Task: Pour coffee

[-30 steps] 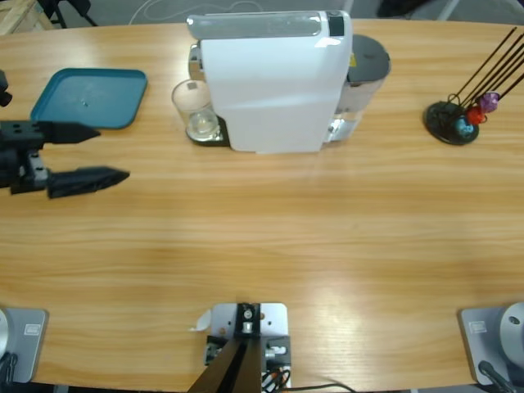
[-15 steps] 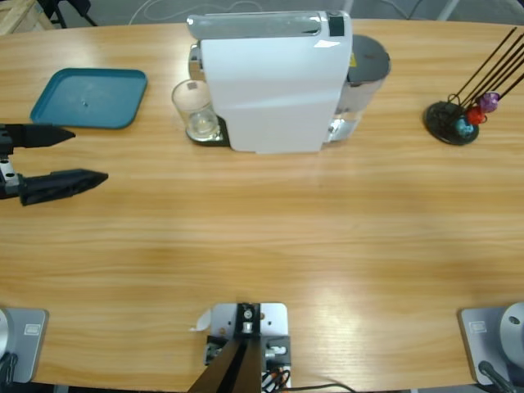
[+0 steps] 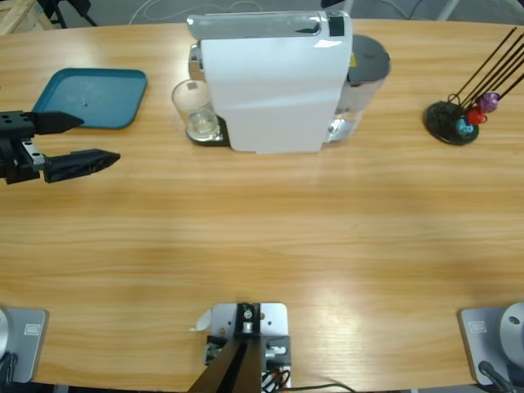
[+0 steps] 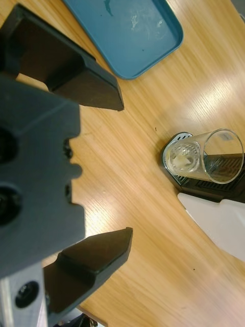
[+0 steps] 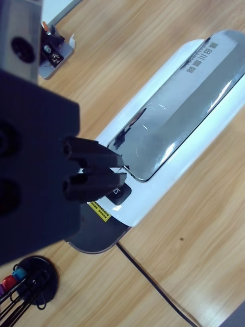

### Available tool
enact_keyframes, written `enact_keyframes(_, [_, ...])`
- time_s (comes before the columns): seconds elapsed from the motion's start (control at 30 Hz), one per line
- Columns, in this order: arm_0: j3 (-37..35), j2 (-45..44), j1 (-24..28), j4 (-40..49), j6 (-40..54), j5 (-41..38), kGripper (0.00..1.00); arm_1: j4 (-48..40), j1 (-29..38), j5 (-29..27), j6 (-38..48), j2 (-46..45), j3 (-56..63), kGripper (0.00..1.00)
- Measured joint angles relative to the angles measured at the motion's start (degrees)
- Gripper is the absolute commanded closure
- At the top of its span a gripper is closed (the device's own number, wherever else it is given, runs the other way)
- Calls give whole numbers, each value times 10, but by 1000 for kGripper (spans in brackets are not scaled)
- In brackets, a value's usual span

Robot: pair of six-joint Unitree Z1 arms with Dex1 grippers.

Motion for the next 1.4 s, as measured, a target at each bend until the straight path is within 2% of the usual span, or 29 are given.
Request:
enact_keyframes(0.5, [5, 0, 0, -7, 0, 0, 0, 6, -11, -36, -8, 2, 0, 1000])
enact_keyframes(1.37, [6, 3, 0, -7, 0, 1, 0, 6, -7, -44, -20, 12, 5, 1000])
enact_keyframes(1.4, [6, 3, 0, -7, 0, 1, 0, 6, -7, -47, -20, 12, 6, 909])
